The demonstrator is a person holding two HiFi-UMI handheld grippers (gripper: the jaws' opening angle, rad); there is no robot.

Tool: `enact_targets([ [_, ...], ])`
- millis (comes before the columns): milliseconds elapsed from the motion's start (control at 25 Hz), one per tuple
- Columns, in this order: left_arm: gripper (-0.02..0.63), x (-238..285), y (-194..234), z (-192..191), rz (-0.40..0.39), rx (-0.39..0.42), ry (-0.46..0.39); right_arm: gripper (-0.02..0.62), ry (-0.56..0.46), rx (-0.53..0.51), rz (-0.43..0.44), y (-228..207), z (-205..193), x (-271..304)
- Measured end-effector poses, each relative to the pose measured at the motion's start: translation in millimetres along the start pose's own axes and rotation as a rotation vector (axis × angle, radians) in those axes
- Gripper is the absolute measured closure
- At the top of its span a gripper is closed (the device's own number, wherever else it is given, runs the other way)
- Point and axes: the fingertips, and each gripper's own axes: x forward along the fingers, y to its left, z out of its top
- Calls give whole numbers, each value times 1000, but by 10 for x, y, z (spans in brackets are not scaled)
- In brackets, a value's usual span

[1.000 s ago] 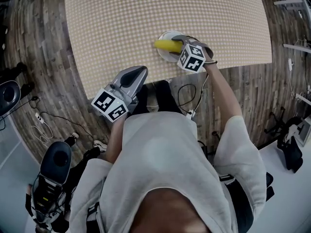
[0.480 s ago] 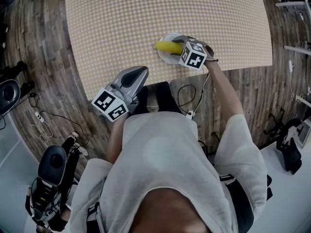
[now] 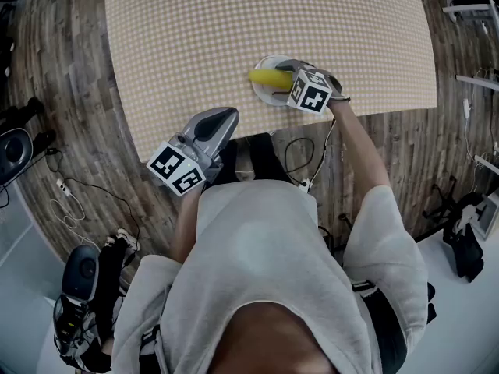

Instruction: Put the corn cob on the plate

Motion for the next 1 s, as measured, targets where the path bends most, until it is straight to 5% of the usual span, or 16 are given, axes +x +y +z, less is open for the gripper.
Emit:
enact_targets([
  [400,597,19,-99,5,-9,16,-12,289,-112,4,-109,-138,317,-364],
  [680,597,58,-318,34,-22,41,-25,427,-248,67,-237,-94,468,-811],
  [1000,597,97,-544,-73,-24,68,-20,579,-395,306,-354,83,221,-1013],
])
